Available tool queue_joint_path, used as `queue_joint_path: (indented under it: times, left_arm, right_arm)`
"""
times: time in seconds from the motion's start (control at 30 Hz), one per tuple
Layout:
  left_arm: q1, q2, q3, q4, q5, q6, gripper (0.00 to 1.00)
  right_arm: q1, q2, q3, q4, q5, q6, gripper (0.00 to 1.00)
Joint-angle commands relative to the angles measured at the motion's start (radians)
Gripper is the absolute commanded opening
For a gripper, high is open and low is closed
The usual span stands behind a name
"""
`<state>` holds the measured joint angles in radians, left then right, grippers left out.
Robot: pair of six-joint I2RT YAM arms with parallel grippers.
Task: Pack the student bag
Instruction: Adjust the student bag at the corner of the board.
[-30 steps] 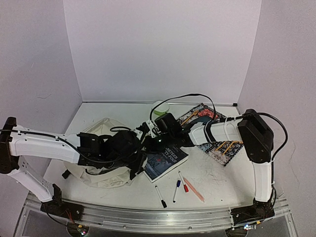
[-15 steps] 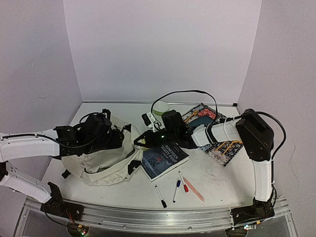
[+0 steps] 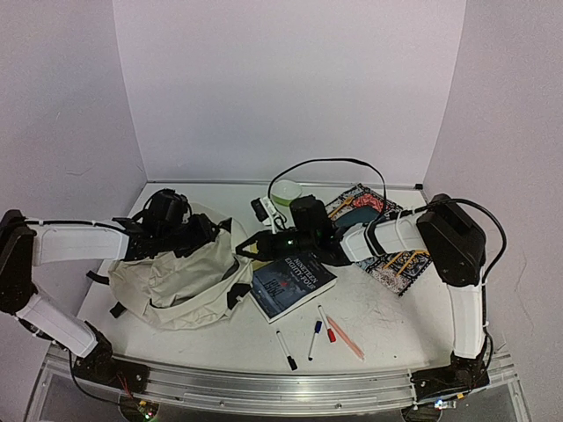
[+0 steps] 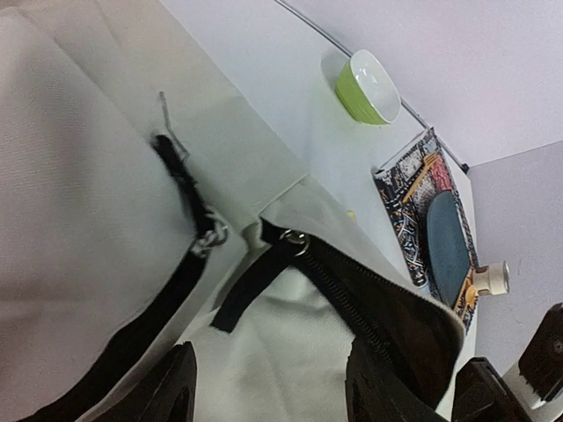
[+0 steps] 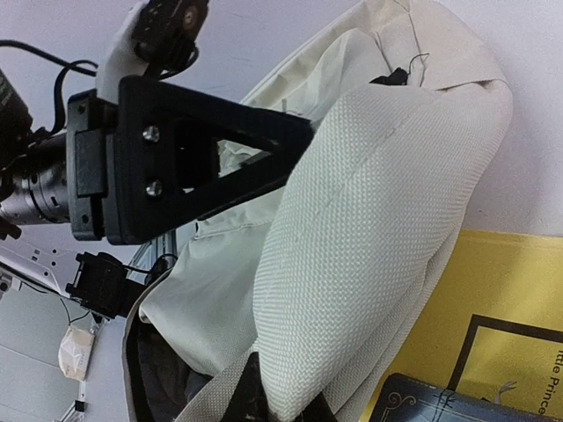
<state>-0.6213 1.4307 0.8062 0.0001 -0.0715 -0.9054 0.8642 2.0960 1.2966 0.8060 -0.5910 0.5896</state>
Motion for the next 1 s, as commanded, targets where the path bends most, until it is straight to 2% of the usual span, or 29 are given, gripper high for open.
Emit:
queue_joint_path:
  times: [0.0,0.4,0.53,0.63,0.77,0.87,0.97]
  left_arm:
    - [0.019,0.088,0.113,0.094,0.135,-0.028,0.60]
    - [0.028,0.210,0.174,0.103,0.230,-0.036,0.61]
    - [0.028,0.243,0.185,0.104,0.269,-0.039,0.56]
    - [0.028,0.267,0.193,0.104,0.290,-0.037,0.47]
    - [0.028,0.269,0.196,0.105,0.274,-0.025,0.21]
    - [0.030,0.257,0.191,0.105,0.247,-0.011,0.04]
    - [0.036,0.246,0.181,0.105,0.226,-0.001,0.00]
  right_arm:
    - [-0.004,-0.008,0.013,0.114,-0.038,-0.050,0.00]
    - [-0.003,-0.007,0.027,0.104,-0.043,-0.090,0.00]
    - [-0.003,-0.007,0.051,0.070,-0.035,-0.121,0.00]
    - [-0.003,-0.009,0.065,0.033,-0.022,-0.154,0.00]
    - [-0.002,-0.018,0.062,-0.004,0.011,-0.183,0.00]
    - [-0.003,-0.034,0.037,-0.029,0.058,-0.194,0.04]
    - [-0.003,-0.049,0.011,-0.064,0.127,-0.198,0.14]
